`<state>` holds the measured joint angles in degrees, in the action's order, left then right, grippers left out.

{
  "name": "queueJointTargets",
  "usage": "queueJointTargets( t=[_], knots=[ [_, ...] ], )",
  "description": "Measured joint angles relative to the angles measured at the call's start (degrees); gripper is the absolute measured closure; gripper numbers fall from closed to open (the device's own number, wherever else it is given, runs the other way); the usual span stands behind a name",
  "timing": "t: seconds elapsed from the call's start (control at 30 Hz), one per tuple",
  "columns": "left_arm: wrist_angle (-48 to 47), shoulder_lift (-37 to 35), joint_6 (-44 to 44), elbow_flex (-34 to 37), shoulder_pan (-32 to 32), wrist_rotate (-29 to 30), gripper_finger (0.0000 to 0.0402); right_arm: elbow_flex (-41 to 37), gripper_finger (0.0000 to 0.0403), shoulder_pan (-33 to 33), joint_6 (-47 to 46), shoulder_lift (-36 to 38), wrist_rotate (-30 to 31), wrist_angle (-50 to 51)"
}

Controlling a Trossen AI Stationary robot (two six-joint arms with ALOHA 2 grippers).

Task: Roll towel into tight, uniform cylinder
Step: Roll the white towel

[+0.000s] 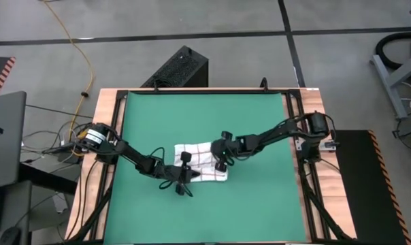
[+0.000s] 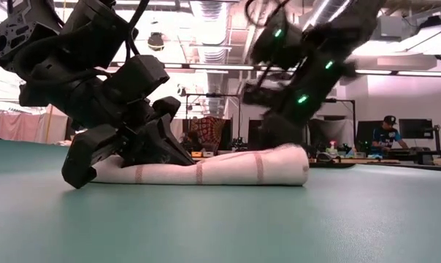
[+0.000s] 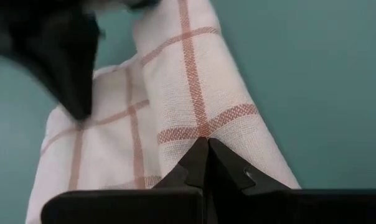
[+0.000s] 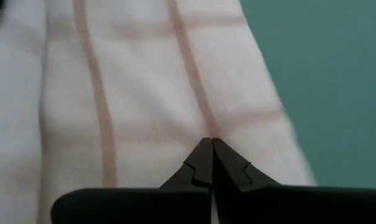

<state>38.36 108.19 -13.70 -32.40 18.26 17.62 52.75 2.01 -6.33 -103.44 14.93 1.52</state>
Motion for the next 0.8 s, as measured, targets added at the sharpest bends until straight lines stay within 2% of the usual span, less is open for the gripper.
queueJointTargets(
  t=[0.17, 0.23, 0.4, 0.6, 0.8],
  knots=[
    [-0.46, -0.01, -0.45, -0.09, -0.04, -0.09, 0.0401, 0.21, 0.0383, 4.32, 2.73, 10.72, 8.16, 1.66],
    [-0.45, -0.01, -0.72, -0.09, -0.04, -0.33, 0.0401, 0.21, 0.0384, 6.49, 2.93, 14.47, 7.95, 2.97],
    [-0.69, -0.10, -4.75, -0.17, -0.12, -4.12, 0.0401, 0.20, 0.0371, 13.88, 5.29, 20.20, 1.74, 6.34],
    [-0.86, -0.14, -6.50, -0.20, -0.52, -5.64, 0.0401, 0.18, 0.0314, 22.01, 9.37, 16.30, 6.43, 6.65],
    [-0.91, -0.16, -6.89, -0.17, -0.96, -6.56, 0.0401, 0.22, 0.0221, 24.52, 9.56, 7.46, 5.92, -4.11]
  ],
)
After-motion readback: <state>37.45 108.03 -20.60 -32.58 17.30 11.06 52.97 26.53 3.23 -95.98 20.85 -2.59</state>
